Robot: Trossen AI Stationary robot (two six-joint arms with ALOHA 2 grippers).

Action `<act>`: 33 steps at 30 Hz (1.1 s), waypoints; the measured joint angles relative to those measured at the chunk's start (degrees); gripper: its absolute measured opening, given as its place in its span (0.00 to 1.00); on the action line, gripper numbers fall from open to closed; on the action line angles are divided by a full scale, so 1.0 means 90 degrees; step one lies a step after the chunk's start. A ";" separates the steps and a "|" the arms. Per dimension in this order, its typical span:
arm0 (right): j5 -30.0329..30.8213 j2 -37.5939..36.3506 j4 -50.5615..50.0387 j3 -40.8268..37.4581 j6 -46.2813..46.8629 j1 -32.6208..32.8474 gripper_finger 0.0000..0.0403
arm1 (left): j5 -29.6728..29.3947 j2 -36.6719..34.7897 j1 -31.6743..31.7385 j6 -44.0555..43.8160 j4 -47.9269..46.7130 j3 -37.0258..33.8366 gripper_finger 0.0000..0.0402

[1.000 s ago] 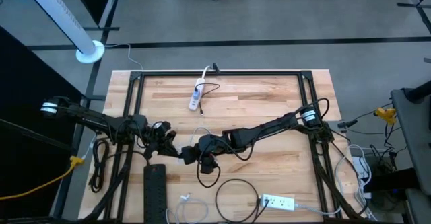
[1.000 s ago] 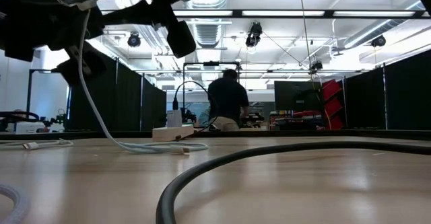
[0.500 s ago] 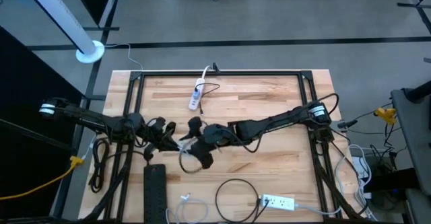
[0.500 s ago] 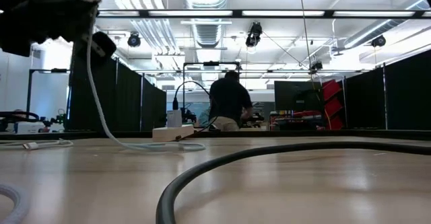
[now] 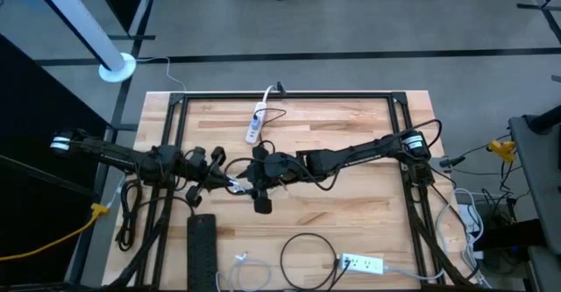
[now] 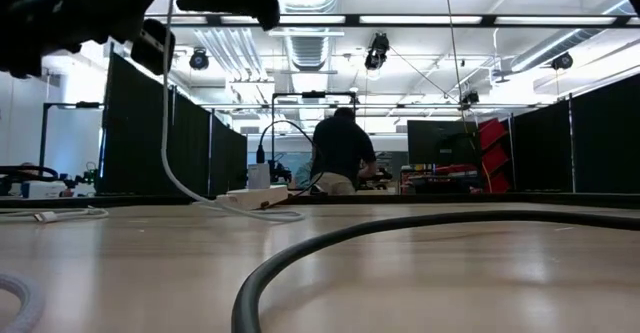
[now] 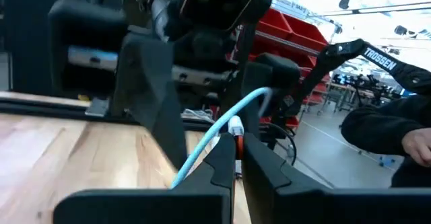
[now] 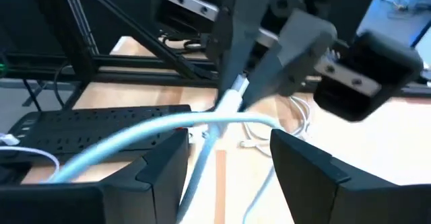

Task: Plug in charger cables
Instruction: Insert the top white charger cable into the top white outlet extension

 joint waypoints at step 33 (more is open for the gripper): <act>0.0467 -0.0018 -0.2981 0.1139 0.0501 -0.0666 0.04 | -0.1566 -0.0658 0.0002 0.0465 -0.1535 -0.0007 0.28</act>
